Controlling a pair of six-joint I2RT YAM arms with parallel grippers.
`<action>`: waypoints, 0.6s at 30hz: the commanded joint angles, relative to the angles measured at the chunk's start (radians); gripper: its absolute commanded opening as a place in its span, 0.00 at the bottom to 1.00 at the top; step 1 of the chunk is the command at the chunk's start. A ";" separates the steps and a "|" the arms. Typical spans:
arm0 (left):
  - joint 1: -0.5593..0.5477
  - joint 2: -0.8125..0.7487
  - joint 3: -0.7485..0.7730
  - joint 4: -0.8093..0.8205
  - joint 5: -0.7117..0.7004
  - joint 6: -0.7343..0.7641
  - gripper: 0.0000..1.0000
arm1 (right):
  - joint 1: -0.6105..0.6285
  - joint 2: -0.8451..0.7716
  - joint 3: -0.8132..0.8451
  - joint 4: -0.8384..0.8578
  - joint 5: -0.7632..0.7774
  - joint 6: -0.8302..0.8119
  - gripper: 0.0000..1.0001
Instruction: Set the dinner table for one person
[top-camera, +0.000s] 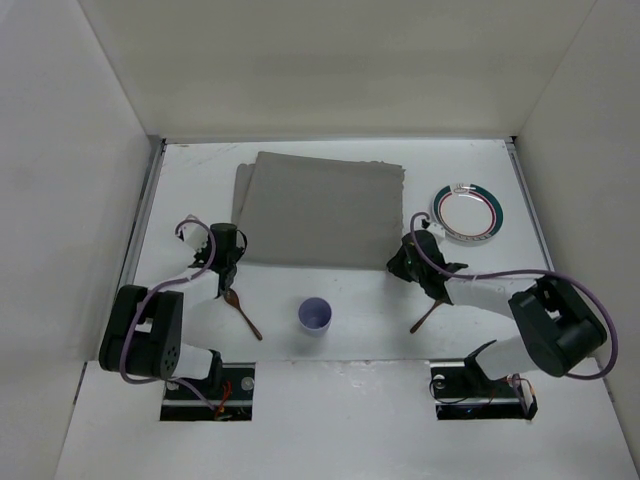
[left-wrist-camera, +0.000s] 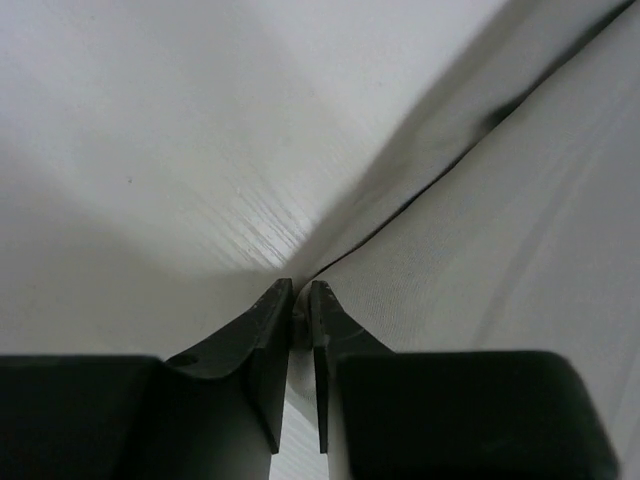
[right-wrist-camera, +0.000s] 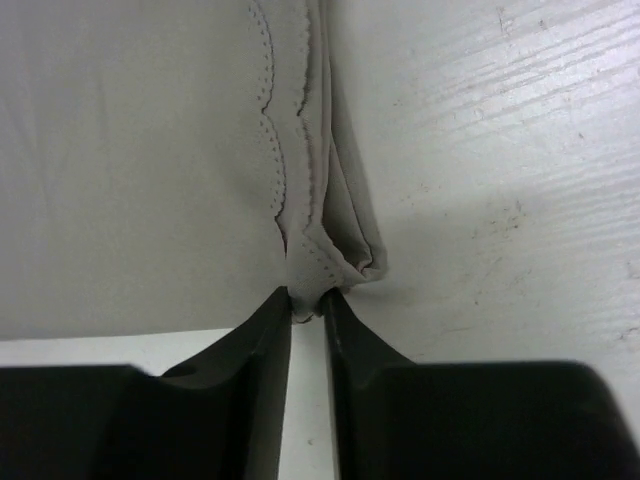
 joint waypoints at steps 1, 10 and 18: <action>-0.001 0.014 0.006 0.062 0.090 -0.022 0.08 | -0.024 -0.040 0.011 0.022 0.036 0.013 0.19; -0.143 -0.104 -0.063 0.032 0.101 -0.018 0.07 | -0.133 -0.248 -0.110 -0.031 0.026 0.007 0.15; -0.180 -0.338 -0.170 -0.087 0.054 0.002 0.43 | -0.171 -0.326 -0.091 -0.082 0.008 -0.045 0.63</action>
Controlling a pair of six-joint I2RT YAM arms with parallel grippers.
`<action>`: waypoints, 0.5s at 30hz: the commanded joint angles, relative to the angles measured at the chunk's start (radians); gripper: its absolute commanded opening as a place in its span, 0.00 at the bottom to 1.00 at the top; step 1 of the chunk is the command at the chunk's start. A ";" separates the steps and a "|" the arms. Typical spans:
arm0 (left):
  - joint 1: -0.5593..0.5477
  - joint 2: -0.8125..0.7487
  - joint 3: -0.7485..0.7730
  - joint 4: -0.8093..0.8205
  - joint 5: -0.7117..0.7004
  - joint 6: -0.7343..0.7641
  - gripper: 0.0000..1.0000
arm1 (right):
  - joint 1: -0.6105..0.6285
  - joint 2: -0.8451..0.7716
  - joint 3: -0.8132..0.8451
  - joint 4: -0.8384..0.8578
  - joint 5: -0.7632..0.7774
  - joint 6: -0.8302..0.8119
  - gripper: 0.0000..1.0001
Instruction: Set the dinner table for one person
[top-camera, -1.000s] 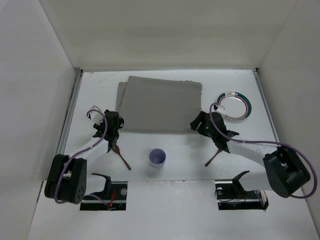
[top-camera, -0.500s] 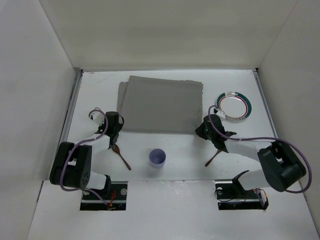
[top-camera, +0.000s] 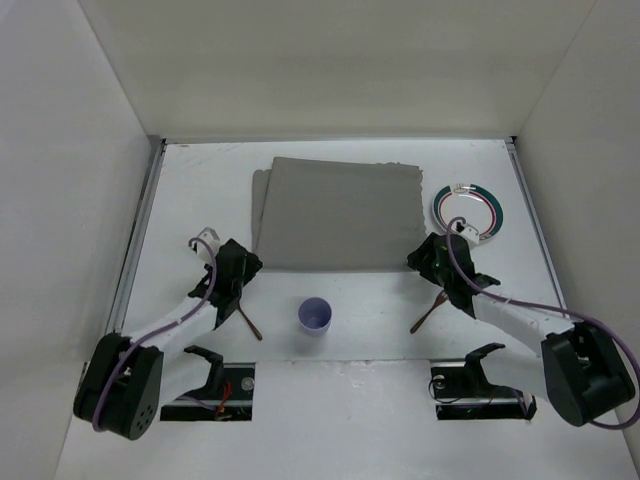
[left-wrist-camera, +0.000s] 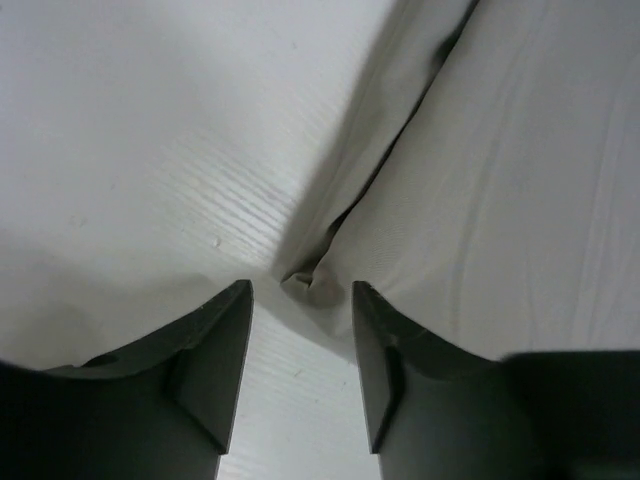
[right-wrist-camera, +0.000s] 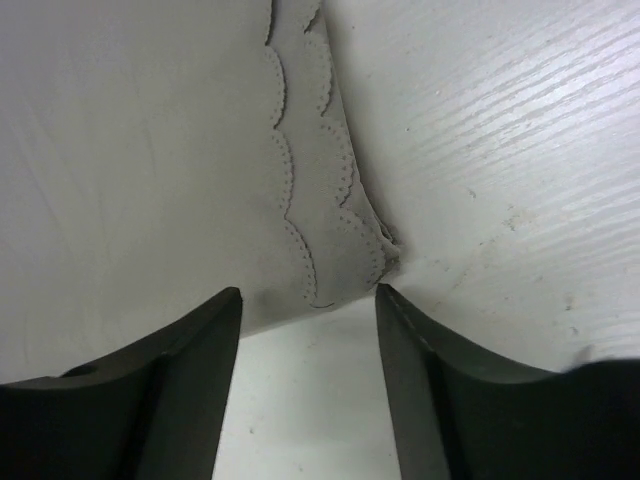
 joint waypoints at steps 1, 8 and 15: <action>-0.013 -0.117 -0.023 -0.054 -0.033 0.029 0.49 | -0.020 -0.094 0.036 -0.033 -0.007 -0.036 0.66; -0.111 -0.287 0.019 -0.005 -0.120 0.151 0.66 | -0.191 -0.223 0.094 -0.060 0.003 -0.035 0.67; -0.266 -0.310 -0.026 0.233 -0.248 0.328 0.72 | -0.545 -0.084 0.105 0.025 -0.052 0.047 0.56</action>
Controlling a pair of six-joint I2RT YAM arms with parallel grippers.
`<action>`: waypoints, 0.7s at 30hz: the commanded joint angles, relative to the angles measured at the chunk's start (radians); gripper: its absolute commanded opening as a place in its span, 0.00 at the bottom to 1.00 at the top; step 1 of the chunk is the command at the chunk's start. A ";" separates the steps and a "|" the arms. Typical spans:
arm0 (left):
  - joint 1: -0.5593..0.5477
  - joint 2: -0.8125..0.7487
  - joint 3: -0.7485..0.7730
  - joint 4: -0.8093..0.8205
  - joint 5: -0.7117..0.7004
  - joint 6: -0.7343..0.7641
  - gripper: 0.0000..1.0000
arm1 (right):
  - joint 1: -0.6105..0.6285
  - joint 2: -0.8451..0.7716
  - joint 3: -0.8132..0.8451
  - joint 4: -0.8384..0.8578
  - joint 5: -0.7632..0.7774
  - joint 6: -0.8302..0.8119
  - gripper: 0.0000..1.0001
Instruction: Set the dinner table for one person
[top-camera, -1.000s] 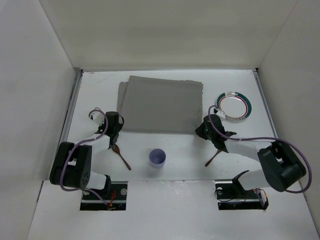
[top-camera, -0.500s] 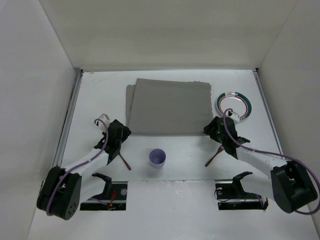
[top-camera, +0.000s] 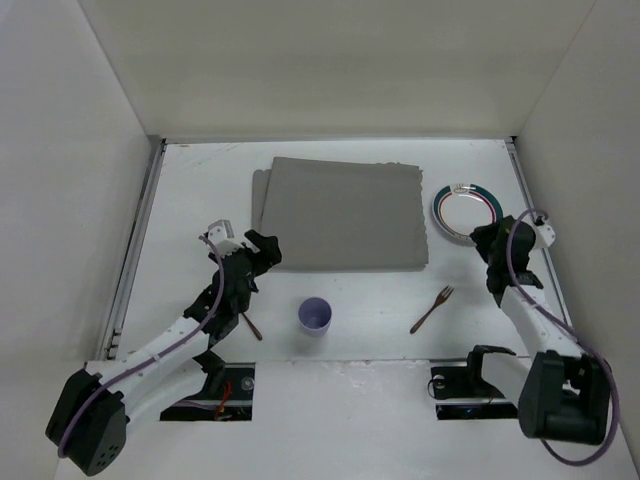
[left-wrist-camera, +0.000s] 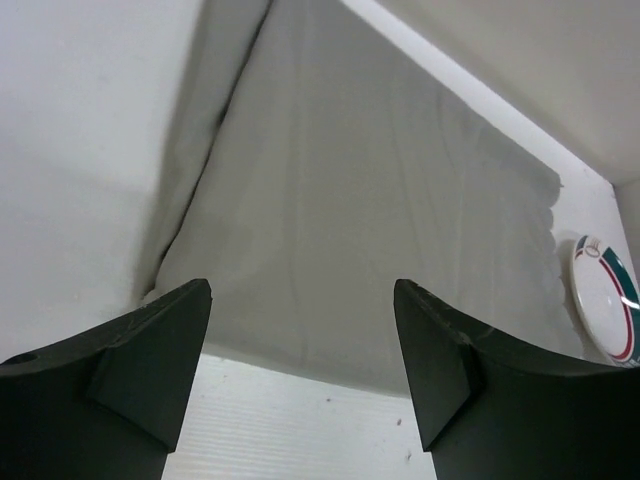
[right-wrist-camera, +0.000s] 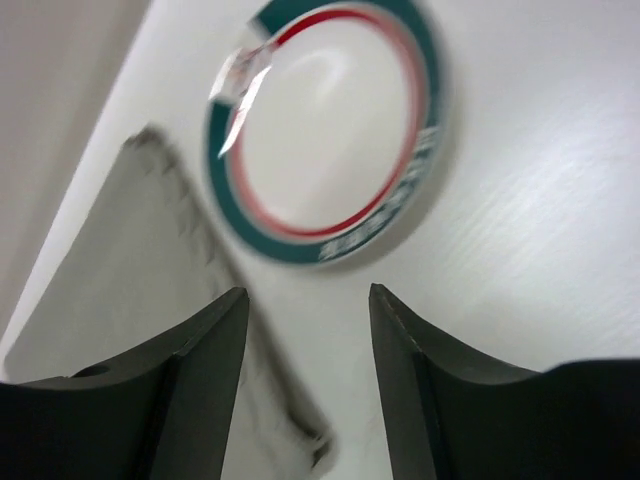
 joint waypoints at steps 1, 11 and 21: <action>-0.042 -0.019 -0.018 0.161 -0.120 0.122 0.73 | -0.114 0.122 0.048 0.069 -0.057 0.049 0.56; -0.088 0.045 -0.115 0.330 -0.175 0.046 0.74 | -0.181 0.472 0.159 0.222 -0.159 0.135 0.50; -0.062 0.056 -0.132 0.343 -0.151 -0.025 0.74 | -0.216 0.589 0.176 0.280 -0.169 0.226 0.13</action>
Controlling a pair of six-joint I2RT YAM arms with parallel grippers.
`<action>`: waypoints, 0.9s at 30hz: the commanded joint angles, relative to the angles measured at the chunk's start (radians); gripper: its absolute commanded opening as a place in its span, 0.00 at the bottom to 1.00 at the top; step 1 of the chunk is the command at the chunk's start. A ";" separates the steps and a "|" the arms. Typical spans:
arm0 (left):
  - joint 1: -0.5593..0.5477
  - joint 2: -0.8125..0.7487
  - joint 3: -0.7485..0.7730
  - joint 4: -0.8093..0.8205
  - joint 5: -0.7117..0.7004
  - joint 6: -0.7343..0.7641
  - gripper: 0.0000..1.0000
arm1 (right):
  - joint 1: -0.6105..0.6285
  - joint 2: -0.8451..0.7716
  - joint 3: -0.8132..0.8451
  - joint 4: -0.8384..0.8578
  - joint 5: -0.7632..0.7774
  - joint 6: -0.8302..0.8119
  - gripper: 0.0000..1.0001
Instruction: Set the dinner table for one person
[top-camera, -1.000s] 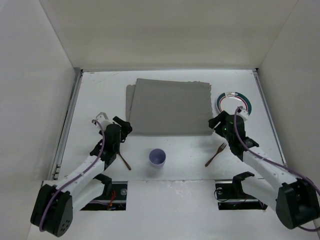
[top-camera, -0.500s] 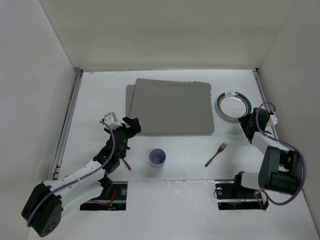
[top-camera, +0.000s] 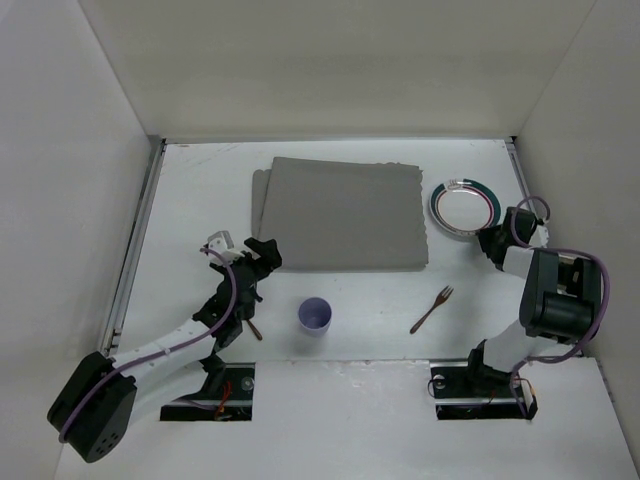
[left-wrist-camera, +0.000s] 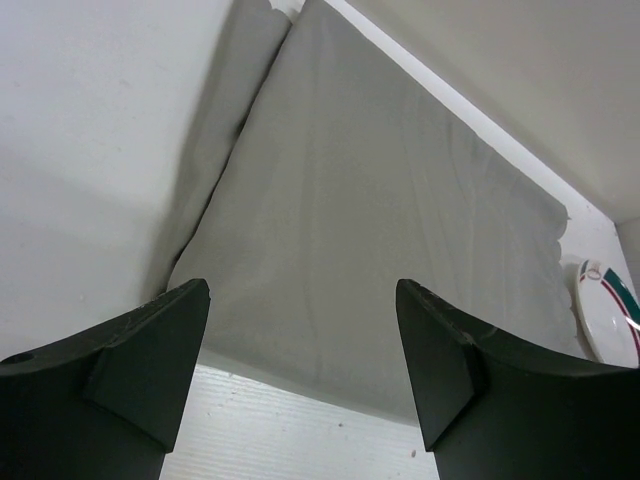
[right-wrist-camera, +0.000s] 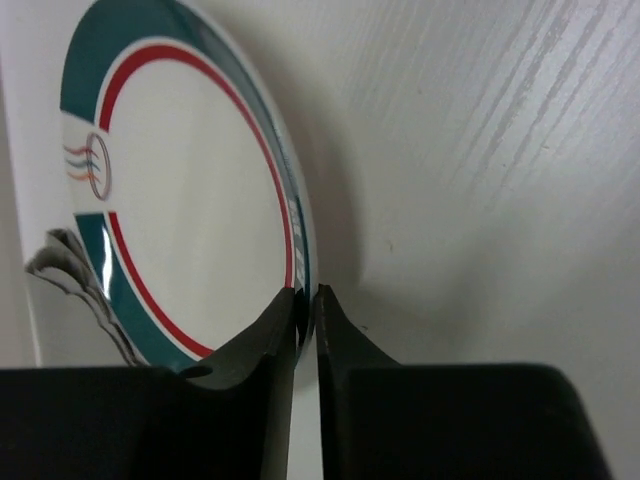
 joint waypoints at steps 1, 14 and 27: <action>0.006 -0.024 -0.015 0.072 -0.018 -0.030 0.74 | -0.020 -0.020 0.000 0.102 -0.006 0.042 0.11; 0.016 0.005 -0.009 0.078 0.018 -0.076 0.74 | 0.178 -0.439 0.006 0.104 -0.085 -0.023 0.09; 0.012 -0.001 -0.007 0.078 0.021 -0.069 0.73 | 0.701 -0.010 0.250 0.197 -0.069 0.026 0.11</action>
